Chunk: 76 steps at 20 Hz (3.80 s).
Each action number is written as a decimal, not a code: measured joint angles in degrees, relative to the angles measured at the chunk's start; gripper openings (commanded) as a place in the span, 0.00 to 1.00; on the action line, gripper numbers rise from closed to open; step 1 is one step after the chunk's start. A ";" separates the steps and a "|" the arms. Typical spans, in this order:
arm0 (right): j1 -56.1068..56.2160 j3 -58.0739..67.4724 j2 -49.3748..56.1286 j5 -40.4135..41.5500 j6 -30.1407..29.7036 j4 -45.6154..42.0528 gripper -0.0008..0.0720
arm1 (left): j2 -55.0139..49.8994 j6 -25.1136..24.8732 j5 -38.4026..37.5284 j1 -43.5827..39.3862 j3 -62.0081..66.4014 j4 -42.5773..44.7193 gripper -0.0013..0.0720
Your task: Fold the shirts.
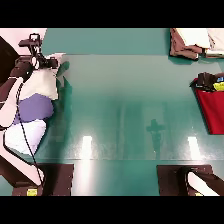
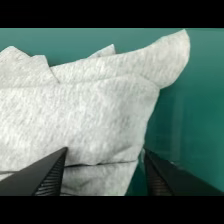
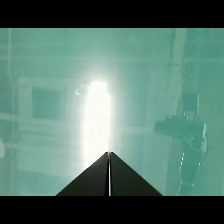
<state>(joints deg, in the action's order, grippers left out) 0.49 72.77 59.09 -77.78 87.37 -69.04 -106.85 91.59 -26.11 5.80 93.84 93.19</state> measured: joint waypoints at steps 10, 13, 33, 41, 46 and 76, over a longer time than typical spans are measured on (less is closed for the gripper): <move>0.00 0.00 0.00 -0.09 0.00 0.09 0.03 | -1.88 -0.07 0.70 0.02 1.79 1.75 0.04; 0.00 1.18 0.00 0.68 0.00 0.28 0.03 | -1.42 -0.07 -6.38 0.04 8.31 1.79 0.04; 3.78 31.98 -0.02 4.09 0.00 0.44 0.03 | 35.78 -13.60 -46.34 -29.53 12.74 -8.55 0.05; 4.13 34.23 -0.02 2.80 0.00 0.44 0.03 | 30.27 -14.01 -39.74 -40.35 -3.63 -21.70 0.68; 4.20 34.34 0.00 2.03 0.00 0.46 0.03 | 28.41 -12.26 -37.00 -30.03 -5.99 -23.69 0.68; 23.67 -15.52 17.77 8.79 -6.71 18.91 0.70 | 9.35 -19.04 -35.17 -19.89 -6.95 -39.47 0.04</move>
<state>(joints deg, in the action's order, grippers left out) 24.16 57.25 76.86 -68.99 80.66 -50.13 -97.49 72.55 -61.28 -14.09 86.89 53.71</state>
